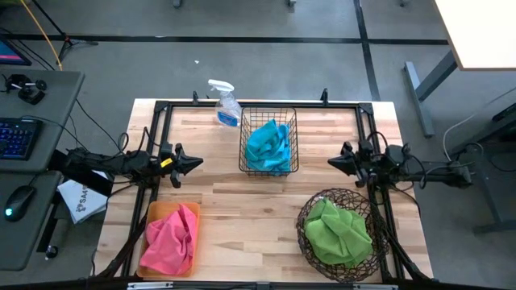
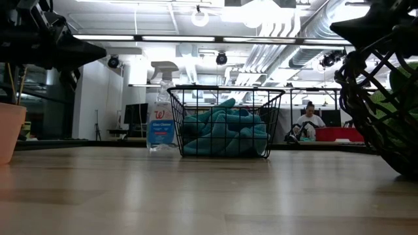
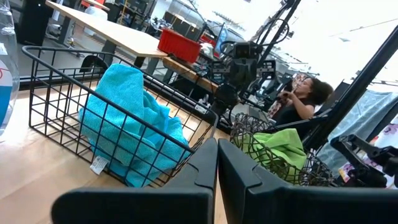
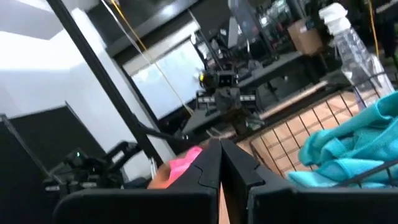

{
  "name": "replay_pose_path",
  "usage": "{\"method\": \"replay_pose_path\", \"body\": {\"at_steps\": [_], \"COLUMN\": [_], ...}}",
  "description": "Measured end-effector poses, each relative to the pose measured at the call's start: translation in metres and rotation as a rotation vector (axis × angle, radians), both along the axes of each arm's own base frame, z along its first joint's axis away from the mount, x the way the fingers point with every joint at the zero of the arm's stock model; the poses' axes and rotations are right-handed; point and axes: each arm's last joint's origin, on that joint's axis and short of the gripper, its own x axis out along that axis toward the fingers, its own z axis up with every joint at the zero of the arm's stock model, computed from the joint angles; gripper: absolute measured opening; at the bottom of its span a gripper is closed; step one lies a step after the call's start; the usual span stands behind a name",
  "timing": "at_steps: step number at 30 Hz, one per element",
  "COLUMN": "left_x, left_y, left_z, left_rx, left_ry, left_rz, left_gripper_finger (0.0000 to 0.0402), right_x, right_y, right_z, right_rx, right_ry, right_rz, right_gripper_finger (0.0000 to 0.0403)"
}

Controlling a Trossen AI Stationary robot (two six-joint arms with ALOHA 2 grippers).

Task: Sort microfiber towel by color & place in baskets
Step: Return to Home Position

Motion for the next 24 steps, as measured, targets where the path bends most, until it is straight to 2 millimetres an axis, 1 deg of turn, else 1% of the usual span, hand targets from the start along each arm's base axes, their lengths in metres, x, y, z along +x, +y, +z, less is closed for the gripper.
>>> {"method": "replay_pose_path", "body": {"at_steps": [3, 9, 12, 16, 18, 24], "left_x": [0.0, 0.0, 0.0, 0.0, 0.0, 0.0], "left_y": [0.0, 0.0, 0.0, 0.0, 0.0, 0.0], "left_z": [0.0, 0.0, 0.0, 0.0, 0.0, 0.0], "left_rx": [0.0, 0.0, 0.0, 0.0, 0.0, 0.0], "left_ry": [0.0, 0.0, 0.0, 0.0, 0.0, 0.0], "left_rz": [0.0, 0.0, 0.0, 0.0, 0.0, 0.0], "left_gripper_finger": [0.0001, 0.0001, 0.0001, 0.0001, 0.0001, 0.0001], "right_x": [0.0, 0.002, 0.003, 0.003, 0.003, 0.003], "right_y": [0.001, 0.0, -0.001, -0.001, -0.001, -0.001], "right_z": [-0.007, -0.023, -0.027, -0.029, -0.031, -0.037], "right_rx": [0.008, -0.013, -0.075, -0.216, -0.26, -0.276], "right_ry": [-0.03, 0.028, 0.076, 0.102, 0.132, 0.196], "right_rz": [-0.024, -0.134, -0.192, -0.213, -0.214, -0.207], "right_gripper_finger": [0.0, 0.0, 0.0, 0.0, 0.0, 0.0]}}
